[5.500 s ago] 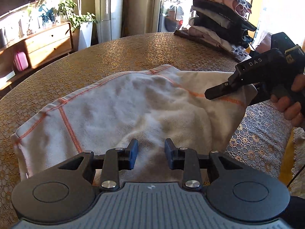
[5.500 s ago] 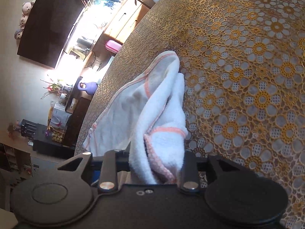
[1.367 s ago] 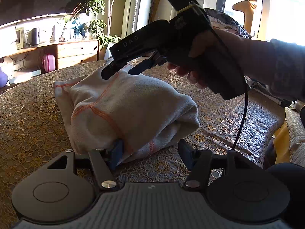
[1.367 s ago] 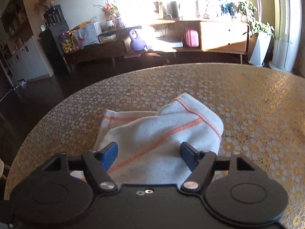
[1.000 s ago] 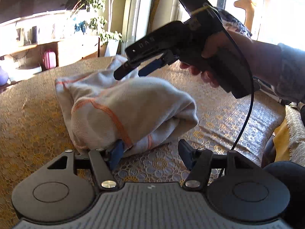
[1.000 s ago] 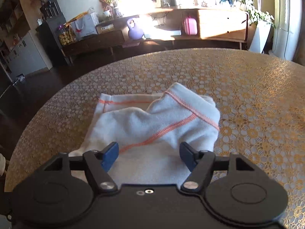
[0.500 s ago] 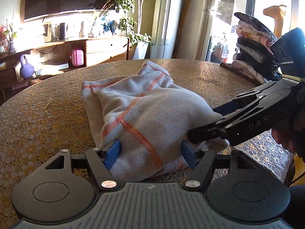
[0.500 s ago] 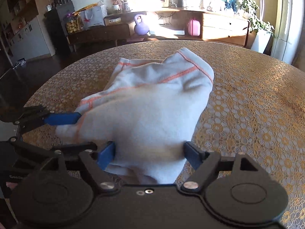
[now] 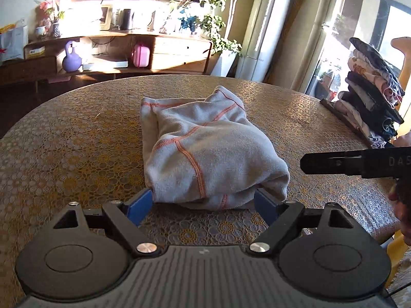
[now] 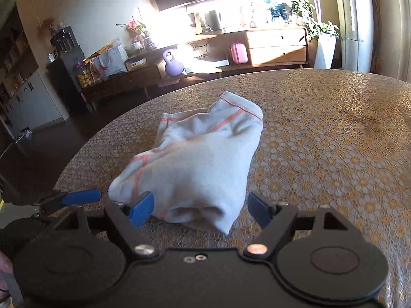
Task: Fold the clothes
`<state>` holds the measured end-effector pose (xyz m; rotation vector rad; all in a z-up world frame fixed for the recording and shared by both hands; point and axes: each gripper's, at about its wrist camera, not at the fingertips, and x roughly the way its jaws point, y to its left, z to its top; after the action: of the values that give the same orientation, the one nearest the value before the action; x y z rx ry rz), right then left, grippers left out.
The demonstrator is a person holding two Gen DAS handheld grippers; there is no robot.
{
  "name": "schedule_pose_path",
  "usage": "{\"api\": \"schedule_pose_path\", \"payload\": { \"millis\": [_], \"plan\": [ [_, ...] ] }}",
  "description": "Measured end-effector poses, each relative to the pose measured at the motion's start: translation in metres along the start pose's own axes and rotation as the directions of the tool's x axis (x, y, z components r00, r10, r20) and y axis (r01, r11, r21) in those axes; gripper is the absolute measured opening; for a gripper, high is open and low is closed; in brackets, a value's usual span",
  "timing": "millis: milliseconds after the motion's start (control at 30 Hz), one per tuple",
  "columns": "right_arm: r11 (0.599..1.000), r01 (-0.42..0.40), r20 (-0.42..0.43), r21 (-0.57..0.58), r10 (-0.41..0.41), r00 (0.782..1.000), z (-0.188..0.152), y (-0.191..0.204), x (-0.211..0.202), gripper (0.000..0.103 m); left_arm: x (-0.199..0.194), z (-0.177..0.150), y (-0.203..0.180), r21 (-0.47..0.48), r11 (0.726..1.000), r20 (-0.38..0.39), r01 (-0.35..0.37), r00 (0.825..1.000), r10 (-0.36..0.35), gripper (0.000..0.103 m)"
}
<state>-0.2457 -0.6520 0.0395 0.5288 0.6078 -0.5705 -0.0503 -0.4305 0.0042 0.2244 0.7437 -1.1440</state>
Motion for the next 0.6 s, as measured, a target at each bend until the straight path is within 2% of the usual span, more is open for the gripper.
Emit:
{"api": "schedule_pose_path", "payload": {
  "millis": [167, 400, 600],
  "plan": [
    [1.0, 0.012, 0.03, 0.02, -0.013, 0.999, -0.01, 0.006, -0.034, 0.103, -0.035, -0.007, -0.015, -0.011, 0.998, 0.021, -0.054, 0.998, 0.054, 0.086],
    [0.999, 0.012, 0.067, 0.03, -0.014, 0.998, -0.027, 0.012, -0.07, 0.103, -0.076, -0.019, -0.038, -0.005, 0.997, 0.067, -0.08, 0.995, 0.08, 0.086],
    [0.999, 0.013, 0.092, 0.036, -0.017, 0.996, -0.033, 0.014, -0.085, 0.103, -0.084, -0.019, -0.045, 0.004, 0.996, 0.074, -0.089, 0.993, 0.089, 0.086]
  ]
}}
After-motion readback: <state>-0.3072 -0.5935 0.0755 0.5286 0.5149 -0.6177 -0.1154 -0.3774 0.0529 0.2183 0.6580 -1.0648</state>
